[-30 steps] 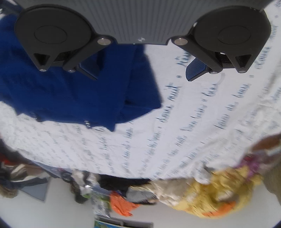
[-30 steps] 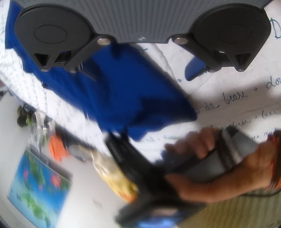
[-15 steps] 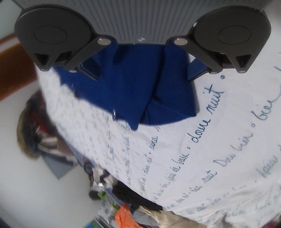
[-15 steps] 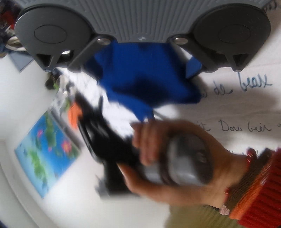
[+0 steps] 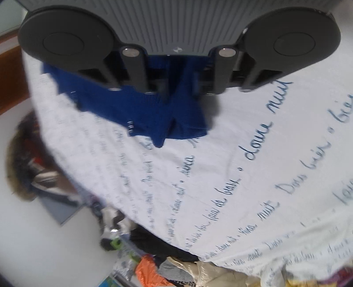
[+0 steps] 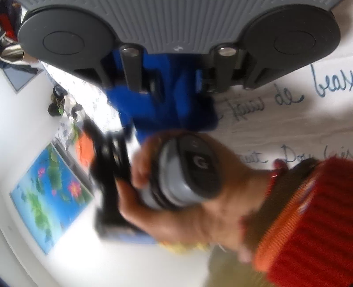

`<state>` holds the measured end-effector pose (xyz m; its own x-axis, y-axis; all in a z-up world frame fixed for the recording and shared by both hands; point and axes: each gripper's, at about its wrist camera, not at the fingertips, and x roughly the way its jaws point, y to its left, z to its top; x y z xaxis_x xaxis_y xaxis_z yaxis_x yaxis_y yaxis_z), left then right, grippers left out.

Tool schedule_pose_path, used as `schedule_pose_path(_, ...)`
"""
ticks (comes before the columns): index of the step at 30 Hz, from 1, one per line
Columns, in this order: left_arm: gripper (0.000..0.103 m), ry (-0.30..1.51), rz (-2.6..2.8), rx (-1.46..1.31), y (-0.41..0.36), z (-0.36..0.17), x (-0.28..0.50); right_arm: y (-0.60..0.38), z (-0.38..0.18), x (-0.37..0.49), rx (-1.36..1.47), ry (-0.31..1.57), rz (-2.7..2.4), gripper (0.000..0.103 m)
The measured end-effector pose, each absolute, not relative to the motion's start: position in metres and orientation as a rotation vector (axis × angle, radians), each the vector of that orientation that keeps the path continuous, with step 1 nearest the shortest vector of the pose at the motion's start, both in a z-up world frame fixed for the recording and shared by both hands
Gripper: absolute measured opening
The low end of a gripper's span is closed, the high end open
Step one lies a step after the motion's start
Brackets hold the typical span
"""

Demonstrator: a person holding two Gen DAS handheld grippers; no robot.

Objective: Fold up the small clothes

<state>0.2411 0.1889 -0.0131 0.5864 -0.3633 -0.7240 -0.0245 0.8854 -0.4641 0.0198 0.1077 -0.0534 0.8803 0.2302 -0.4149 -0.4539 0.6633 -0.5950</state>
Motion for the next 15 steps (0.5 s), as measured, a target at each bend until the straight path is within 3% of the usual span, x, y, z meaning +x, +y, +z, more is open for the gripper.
schedule_pose_path(2, 0.013, 0.917, -0.176, -0.413, 0.184, -0.008, 0.238, 0.107, -0.053, 0.016, -0.744, 0.318, 0.411, 0.011)
schedule_pose_path(4, 0.012, 0.893, -0.146, -0.337, 0.173, 0.001, 0.231, 0.103, -0.05, 0.012, -0.717, 0.316, 0.427, 0.009)
schedule_pose_path(15, 0.011, 0.752, -0.091, -0.026, 0.095, 0.076, 0.2, 0.042, -0.016, -0.018, -0.562, 0.196, 0.359, 0.008)
